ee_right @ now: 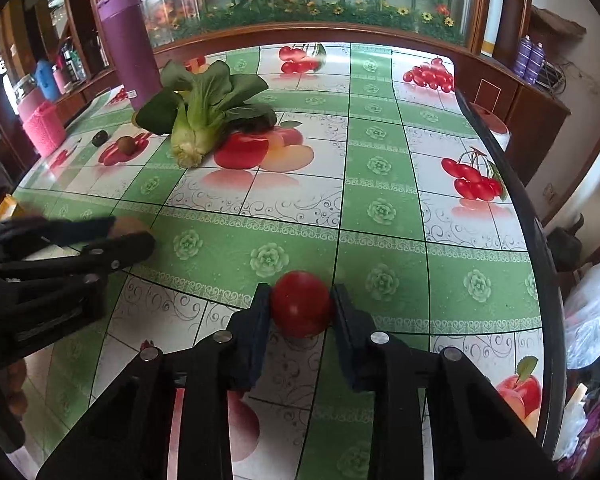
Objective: Organize fruits
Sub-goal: 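Grasp the red tomato with the right gripper while the left grasps a cork piece, then carry the tomato in the right gripper over the tray while the left carries the cork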
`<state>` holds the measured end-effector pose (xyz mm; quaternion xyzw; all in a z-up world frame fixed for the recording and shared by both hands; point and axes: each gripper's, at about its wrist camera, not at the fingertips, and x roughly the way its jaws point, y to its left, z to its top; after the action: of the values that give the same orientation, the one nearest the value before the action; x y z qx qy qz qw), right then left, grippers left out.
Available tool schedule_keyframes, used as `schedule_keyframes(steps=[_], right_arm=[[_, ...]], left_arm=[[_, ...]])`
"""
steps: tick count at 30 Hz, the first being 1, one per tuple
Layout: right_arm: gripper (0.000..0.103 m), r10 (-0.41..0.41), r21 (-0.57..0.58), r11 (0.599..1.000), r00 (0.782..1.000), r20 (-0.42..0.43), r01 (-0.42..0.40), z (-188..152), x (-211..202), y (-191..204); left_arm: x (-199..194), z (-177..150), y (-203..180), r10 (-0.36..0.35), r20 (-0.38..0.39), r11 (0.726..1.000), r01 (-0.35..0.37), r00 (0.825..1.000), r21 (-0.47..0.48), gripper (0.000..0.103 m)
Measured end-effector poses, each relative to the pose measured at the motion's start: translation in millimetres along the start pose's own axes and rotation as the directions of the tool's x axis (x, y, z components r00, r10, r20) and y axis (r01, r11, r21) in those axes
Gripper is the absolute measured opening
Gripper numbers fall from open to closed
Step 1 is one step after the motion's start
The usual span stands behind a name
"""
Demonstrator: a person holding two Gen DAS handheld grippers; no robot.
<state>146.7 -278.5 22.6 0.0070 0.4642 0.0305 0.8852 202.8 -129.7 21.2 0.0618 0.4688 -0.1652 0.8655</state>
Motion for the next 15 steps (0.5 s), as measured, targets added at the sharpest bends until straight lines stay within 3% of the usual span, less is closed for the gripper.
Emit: schedule_keyframes(steps=[4, 15], right_arm=[[0.029, 0.016, 0.002, 1.000, 1.000, 0.012, -0.016, 0.4, -8.9, 0.0], [0.029, 0.052, -0.042, 0.998, 0.997, 0.054, -0.050, -13.6, -54.6, 31.6]], left_arm=[[-11.3, -9.1, 9.9, -0.056, 0.001, 0.998, 0.056, 0.998, -0.037, 0.030], [-92.4, -62.5, 52.9, -0.157, 0.072, 0.980, 0.164, 0.985, -0.111, 0.031]])
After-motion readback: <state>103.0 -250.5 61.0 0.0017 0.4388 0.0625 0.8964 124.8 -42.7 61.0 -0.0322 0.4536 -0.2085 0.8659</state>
